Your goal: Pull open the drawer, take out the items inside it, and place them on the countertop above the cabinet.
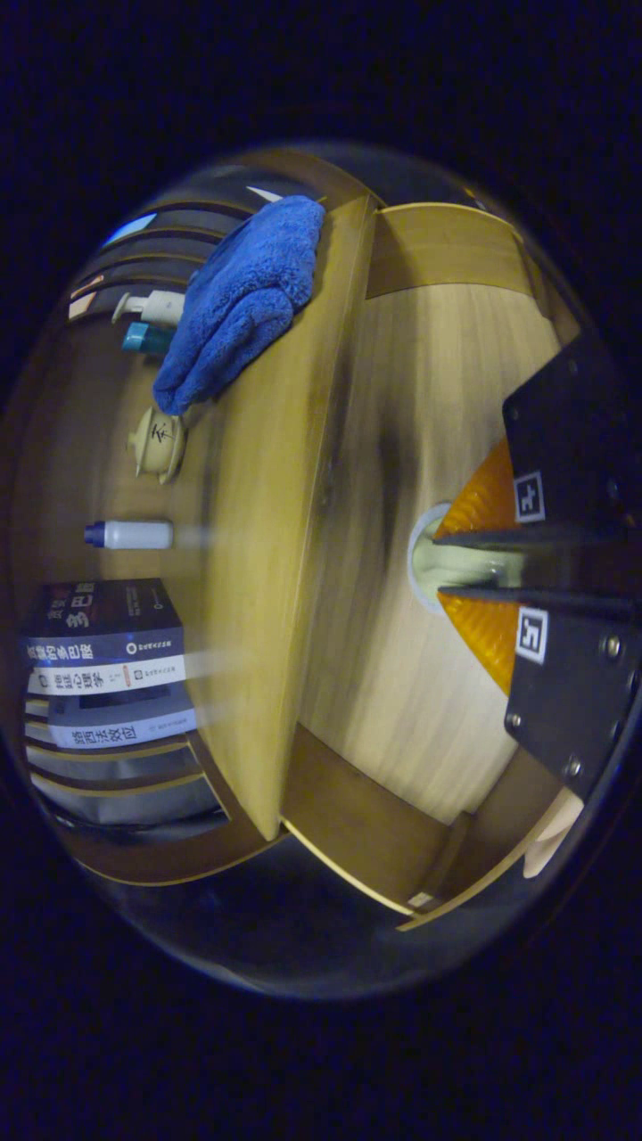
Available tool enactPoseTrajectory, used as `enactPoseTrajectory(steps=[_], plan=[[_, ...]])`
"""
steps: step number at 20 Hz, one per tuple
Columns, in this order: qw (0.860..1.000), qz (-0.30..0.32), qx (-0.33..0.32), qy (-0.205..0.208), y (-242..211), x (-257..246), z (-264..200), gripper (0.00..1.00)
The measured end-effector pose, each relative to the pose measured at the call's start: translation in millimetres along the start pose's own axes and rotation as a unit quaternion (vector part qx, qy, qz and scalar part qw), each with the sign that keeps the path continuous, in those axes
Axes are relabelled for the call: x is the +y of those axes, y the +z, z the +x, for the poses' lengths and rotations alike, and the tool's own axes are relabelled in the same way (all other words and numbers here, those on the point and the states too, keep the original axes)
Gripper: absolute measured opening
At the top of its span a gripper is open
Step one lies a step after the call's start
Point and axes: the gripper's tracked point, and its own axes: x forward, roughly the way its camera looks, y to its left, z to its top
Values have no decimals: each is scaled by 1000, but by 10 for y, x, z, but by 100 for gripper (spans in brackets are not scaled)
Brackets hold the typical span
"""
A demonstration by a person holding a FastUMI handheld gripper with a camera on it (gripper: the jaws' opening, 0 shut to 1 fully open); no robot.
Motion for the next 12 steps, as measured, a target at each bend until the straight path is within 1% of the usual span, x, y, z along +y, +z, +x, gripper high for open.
enactPoseTrajectory(steps=[4, 12], plan=[[1000, -3, -16, 10, 65, 26, -139, 21], [995, -14, -89, 53, 401, 241, -789, 21]])
